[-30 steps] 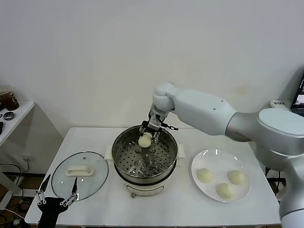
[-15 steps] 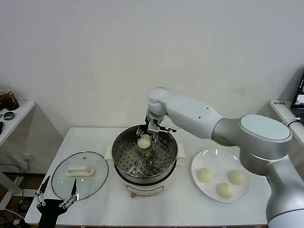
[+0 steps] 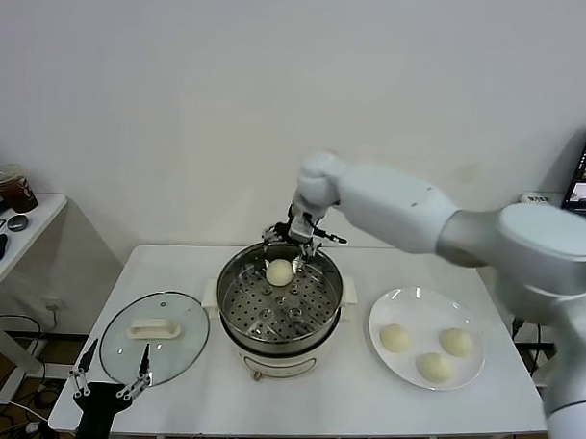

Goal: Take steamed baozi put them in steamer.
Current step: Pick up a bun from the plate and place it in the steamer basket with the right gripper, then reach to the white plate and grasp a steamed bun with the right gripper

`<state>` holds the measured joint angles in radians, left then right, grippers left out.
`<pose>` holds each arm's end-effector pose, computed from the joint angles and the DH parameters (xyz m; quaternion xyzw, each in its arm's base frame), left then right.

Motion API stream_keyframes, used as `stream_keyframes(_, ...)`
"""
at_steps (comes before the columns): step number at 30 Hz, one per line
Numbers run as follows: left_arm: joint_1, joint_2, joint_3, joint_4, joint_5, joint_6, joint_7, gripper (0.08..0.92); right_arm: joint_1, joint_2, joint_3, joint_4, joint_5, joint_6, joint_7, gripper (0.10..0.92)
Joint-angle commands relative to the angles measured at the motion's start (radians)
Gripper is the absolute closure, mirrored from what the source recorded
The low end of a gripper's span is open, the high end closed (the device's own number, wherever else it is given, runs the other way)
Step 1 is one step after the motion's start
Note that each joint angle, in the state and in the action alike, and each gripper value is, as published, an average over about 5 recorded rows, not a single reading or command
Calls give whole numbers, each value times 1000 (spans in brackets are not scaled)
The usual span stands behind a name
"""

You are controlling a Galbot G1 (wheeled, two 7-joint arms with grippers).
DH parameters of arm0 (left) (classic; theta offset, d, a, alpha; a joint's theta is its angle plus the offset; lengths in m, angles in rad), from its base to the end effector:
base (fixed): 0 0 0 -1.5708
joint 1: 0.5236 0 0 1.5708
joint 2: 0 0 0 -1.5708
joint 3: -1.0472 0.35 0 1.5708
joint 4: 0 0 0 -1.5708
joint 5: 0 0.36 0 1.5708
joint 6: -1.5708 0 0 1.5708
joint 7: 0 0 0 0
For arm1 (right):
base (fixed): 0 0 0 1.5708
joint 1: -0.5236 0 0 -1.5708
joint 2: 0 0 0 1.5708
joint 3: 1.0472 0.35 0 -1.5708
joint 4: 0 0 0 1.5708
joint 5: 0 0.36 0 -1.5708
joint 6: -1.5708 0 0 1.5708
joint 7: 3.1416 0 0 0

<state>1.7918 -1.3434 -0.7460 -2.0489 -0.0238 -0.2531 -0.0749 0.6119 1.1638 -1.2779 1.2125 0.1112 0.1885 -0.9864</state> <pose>0.1183 0.1102 -0.3317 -0.0456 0.9882 0.1458 0.0120 0.5719 0.1129 -0.0268 0.6153 -0.3447 0.7064 0.0593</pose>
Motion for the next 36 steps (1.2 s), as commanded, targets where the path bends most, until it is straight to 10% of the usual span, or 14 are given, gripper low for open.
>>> stream_keyframes(1,-6,7,2,-16,-11,61,-12,177,152,-409,-72,457,340,-704,-10,203)
stream_keyframes(12,-16,36,9,-15,12,119,-18,177,-30,-666,-90,490,68,-687,-75,203)
stream_keyframes(36,-6,22,-34,-36,-2,149,-18,177,-551,-471,271,139,-180,-508,-78,203)
